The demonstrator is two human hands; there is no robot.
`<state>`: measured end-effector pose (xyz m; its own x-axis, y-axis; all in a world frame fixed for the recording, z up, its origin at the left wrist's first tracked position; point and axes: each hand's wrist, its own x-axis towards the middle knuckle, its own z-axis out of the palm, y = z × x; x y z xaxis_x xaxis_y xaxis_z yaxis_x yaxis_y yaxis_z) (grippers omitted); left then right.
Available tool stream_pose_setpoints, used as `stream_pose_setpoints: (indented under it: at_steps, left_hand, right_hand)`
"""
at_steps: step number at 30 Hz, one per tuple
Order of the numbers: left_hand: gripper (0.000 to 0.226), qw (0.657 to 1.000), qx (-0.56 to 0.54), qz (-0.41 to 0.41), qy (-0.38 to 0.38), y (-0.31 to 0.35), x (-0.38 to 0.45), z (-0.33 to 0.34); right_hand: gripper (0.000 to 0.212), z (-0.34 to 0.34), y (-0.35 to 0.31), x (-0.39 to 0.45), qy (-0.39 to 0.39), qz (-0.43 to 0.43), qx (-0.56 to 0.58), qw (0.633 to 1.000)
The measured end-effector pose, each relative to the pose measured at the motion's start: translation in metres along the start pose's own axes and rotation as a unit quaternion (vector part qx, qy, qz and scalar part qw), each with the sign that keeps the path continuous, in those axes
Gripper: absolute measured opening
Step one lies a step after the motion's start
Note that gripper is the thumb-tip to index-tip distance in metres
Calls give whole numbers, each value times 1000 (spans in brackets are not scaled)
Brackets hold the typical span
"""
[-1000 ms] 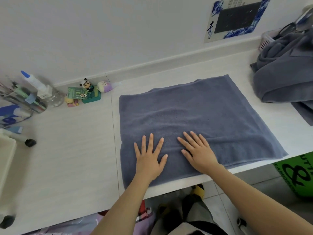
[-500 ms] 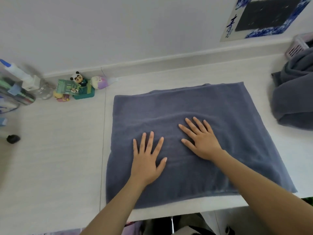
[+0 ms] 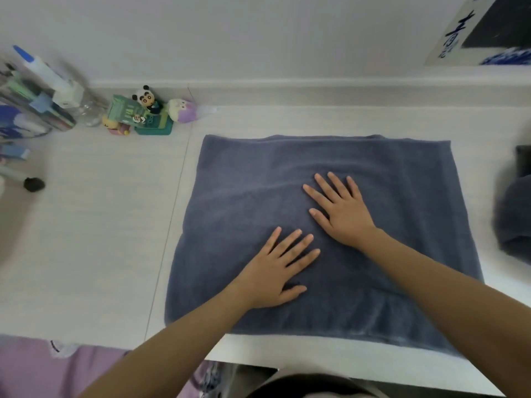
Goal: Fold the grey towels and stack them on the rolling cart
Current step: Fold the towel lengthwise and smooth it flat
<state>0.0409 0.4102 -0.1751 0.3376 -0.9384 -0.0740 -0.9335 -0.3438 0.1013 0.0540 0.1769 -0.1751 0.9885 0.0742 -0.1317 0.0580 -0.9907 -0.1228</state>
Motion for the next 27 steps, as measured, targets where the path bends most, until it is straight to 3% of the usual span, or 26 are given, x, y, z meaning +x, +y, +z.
stream_pose_setpoints:
  at_steps: [5,14,17,19,25,27]
  left_hand:
    - [60,990,13,136,-18,25,27,-1]
    - [50,974,23,223,-33,37,30,-4]
    - [56,988,8,154,-24,45,42,-8]
    - [59,990,7,140,-29,48,43,-1]
    - [57,982,24,185,-30,48,45,-2]
    - [56,982,29,184,-11,52,40,-1]
  right_hand:
    - [53,10,0,-3,3,-111,-19,994]
    - [59,-6,19,24,-23,-81,-38,996]
    - [54,-6,7,-4,37,-115,0,993]
    - [52,4,11,-34,30,-123,10,992]
    - [56,-2,61,-51,22,64,3,998]
    - [56,-3,63,-58,23,45,-3,999]
